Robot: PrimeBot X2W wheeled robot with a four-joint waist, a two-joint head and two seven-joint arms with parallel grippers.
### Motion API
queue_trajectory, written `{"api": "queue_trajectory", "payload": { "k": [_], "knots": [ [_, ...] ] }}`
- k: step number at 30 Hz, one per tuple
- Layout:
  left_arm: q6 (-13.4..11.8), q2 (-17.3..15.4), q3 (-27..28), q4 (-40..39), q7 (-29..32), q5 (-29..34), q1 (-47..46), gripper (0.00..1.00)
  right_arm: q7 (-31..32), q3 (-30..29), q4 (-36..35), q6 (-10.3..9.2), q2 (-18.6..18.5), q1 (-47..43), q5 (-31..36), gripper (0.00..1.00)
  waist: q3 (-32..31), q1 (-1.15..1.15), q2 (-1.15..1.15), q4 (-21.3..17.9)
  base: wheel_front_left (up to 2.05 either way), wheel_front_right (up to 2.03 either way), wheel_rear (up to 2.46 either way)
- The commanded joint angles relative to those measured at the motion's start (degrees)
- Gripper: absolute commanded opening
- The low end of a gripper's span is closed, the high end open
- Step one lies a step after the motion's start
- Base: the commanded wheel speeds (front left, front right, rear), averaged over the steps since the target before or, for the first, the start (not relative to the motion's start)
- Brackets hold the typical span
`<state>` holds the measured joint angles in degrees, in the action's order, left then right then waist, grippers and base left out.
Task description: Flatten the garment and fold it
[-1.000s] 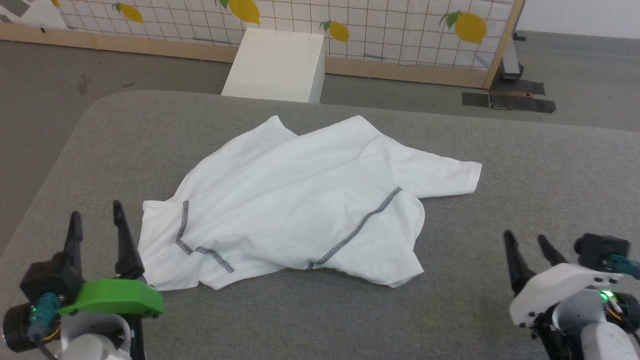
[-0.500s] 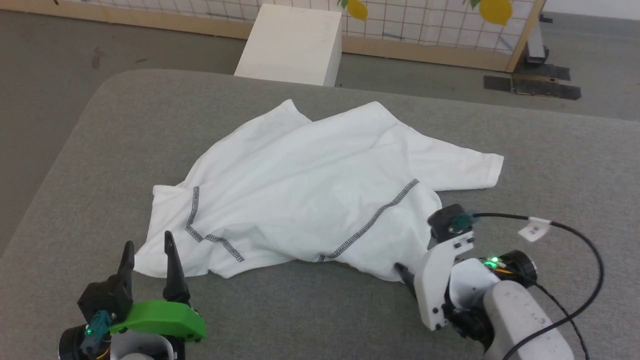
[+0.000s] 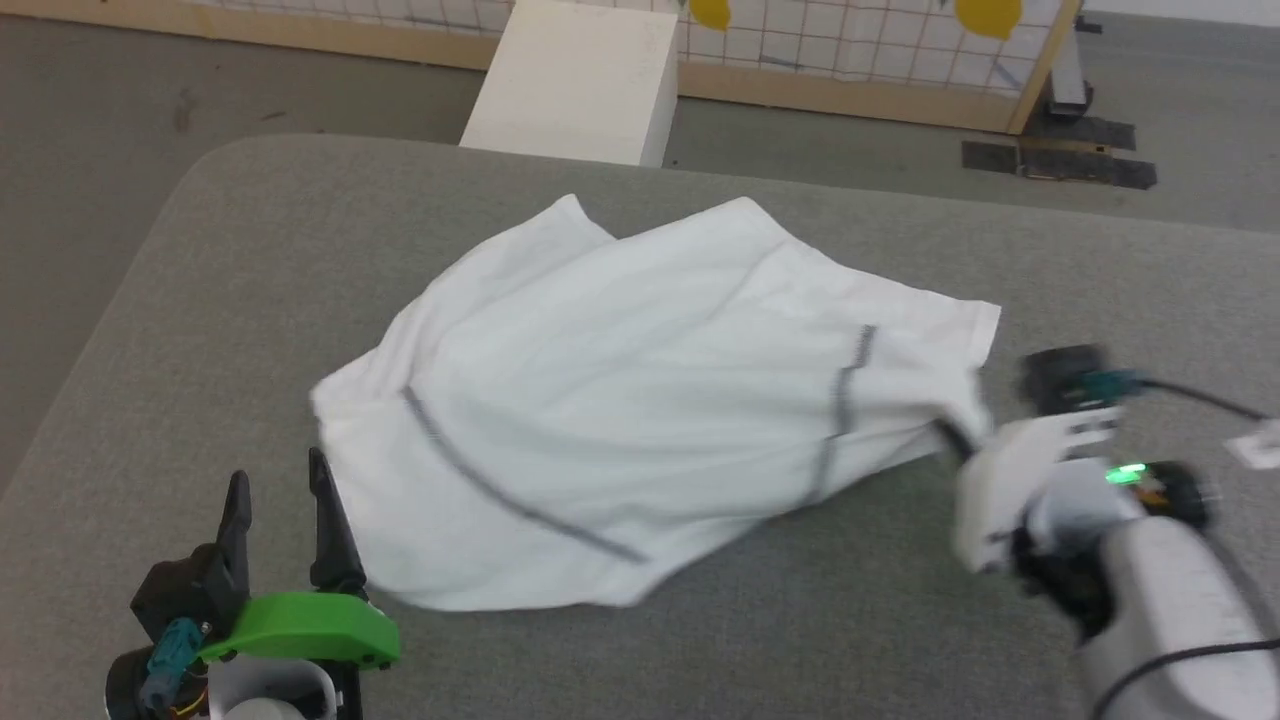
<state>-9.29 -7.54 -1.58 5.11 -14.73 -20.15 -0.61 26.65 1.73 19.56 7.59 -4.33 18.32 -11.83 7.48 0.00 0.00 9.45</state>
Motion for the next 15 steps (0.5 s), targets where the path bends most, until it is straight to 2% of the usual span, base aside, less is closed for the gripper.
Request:
{"api": "queue_trajectory", "payload": {
  "k": [1,5,10,13,15],
  "knots": [
    [0.5,0.4,0.3,-0.3,-0.3,0.4,-0.2,1.00,0.0,-3.6,-2.4,-0.10,-2.0,-0.9,1.4,0.00,-1.1,0.00,0.00,-1.6,0.00,0.00,0.00],
    [1.4,1.3,0.6,-0.3,-0.3,1.0,-0.1,1.00,3.4,-15.4,-11.1,-0.10,-5.8,-2.7,5.9,0.00,-1.6,0.00,0.00,-3.4,0.00,0.00,0.00],
    [2.4,2.1,0.3,0.5,-0.3,1.3,-0.9,1.00,7.6,-27.2,-18.4,-0.10,-7.4,-5.1,11.1,0.00,-1.5,0.00,0.00,-4.6,0.00,0.00,0.00],
    [3.0,2.3,0.1,1.5,-0.3,1.1,-1.3,1.00,8.7,-32.0,-19.3,-0.10,-5.7,-6.5,12.6,0.00,-1.4,0.00,0.00,-4.9,0.00,0.00,0.00],
    [3.4,2.5,0.0,2.3,-0.3,0.9,-1.4,1.00,9.4,-32.9,-18.3,-0.10,-4.1,-8.2,13.0,0.00,-1.5,0.00,0.00,-5.0,0.00,0.00,0.00]
  ]
}}
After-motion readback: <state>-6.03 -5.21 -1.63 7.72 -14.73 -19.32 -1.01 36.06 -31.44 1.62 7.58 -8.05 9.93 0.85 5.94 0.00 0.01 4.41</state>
